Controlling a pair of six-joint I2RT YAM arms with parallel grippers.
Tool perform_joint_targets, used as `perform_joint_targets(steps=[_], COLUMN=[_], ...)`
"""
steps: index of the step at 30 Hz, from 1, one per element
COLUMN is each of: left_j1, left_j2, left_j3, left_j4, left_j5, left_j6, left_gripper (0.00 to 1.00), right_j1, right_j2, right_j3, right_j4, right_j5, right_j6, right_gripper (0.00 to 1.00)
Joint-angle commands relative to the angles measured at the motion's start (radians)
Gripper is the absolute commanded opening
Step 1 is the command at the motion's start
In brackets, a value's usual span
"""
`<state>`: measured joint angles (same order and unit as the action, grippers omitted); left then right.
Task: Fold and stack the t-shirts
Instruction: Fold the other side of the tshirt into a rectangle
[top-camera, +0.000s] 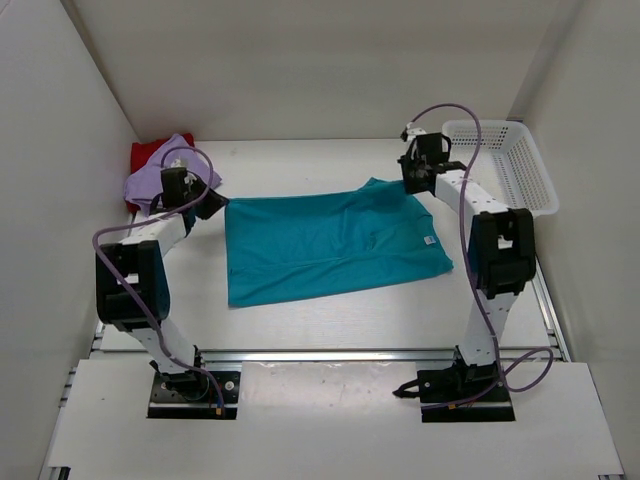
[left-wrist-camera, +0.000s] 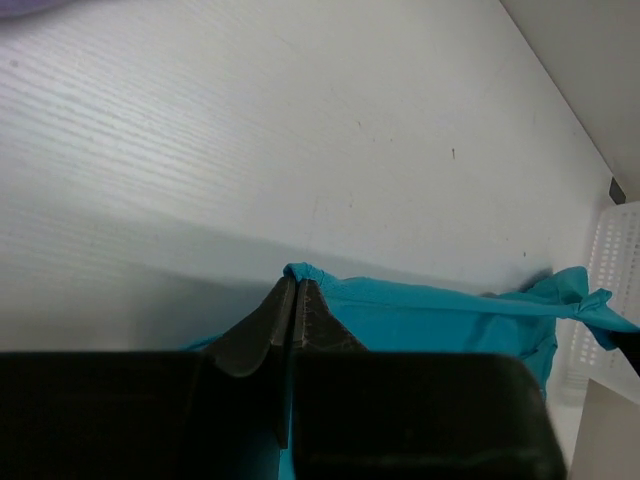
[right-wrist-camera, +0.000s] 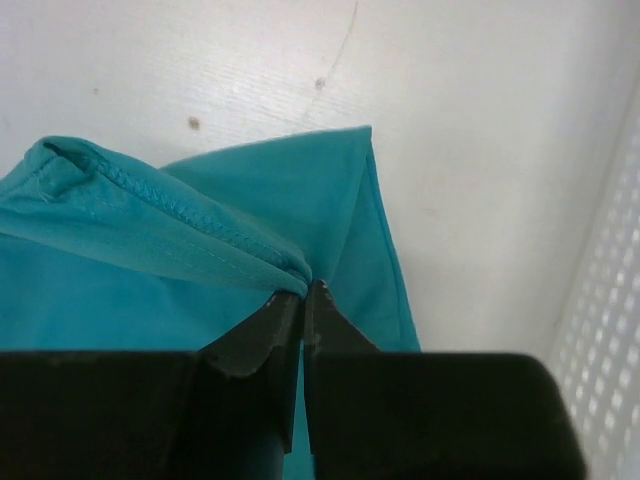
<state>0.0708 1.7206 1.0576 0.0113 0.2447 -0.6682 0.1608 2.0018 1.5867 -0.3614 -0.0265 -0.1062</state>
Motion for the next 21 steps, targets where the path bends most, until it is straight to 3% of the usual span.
perform_joint_targets(steps=[1,11,21], left_j1=[0.017,0.029,0.041], left_j2=[-0.099,-0.262,-0.337], left_j3=[-0.063,-0.203,-0.335], left_j4=[0.023,0.001,-0.002], left_j5=[0.019,0.016,0.048], left_j6=[-0.018,0.005,0.004], left_gripper=[0.00,0.00,0.00], right_j1=[-0.020,0.008,0.014], right_j2=[-0.136,-0.431,-0.643], right_j3=[-0.143,-0.523,-0.723], right_j4=[0.068,0.219,0.236], right_j5=[0.025,0.111,0.206], right_j6=[0.078,0.198,0.269], right_gripper=[0.00,0.00,0.00])
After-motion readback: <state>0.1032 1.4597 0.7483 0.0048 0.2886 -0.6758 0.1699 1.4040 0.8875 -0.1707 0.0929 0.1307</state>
